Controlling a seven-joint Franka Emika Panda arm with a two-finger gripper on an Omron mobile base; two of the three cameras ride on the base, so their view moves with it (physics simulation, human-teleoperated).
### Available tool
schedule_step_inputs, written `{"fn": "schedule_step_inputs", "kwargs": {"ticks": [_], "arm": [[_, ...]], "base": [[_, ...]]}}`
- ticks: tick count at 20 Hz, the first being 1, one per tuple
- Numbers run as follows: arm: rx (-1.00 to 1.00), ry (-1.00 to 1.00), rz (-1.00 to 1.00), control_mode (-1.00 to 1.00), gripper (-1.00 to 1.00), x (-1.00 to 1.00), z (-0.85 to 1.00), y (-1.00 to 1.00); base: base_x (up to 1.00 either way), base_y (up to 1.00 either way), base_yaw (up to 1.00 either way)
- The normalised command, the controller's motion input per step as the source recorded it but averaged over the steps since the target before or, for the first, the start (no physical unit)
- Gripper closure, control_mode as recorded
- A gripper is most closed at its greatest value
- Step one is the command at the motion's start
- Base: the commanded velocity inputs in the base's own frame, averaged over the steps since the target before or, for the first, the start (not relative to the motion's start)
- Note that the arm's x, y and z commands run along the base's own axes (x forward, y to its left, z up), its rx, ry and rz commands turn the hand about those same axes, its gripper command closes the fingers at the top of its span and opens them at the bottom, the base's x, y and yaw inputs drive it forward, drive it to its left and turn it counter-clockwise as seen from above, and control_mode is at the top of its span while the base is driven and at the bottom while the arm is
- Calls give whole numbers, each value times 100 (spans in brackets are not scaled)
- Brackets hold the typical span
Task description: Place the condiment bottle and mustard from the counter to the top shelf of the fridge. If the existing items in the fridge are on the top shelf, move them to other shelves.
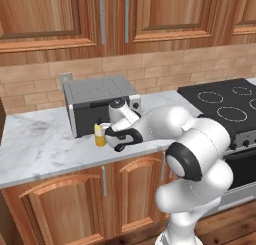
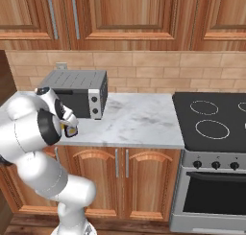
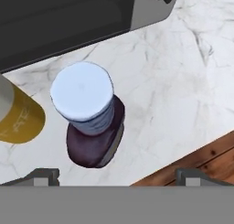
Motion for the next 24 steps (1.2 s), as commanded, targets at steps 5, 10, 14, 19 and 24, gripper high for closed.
{"fn": "schedule_step_inputs", "kwargs": {"ticks": [5,10,14,19,24], "arm": [[0,0,0,-100,-100,11,-7,0],[0,0,0,-100,-100,10,-7,0],[0,0,0,-100,-100,8,-6,0],[-2,0,0,-100,-100,10,-3,9],[-1,0,0,-100,-100,7,-4,15]], "base": [[0,0,0],[0,0,0],[0,0,0],[0,0,0],[0,0,0]]}}
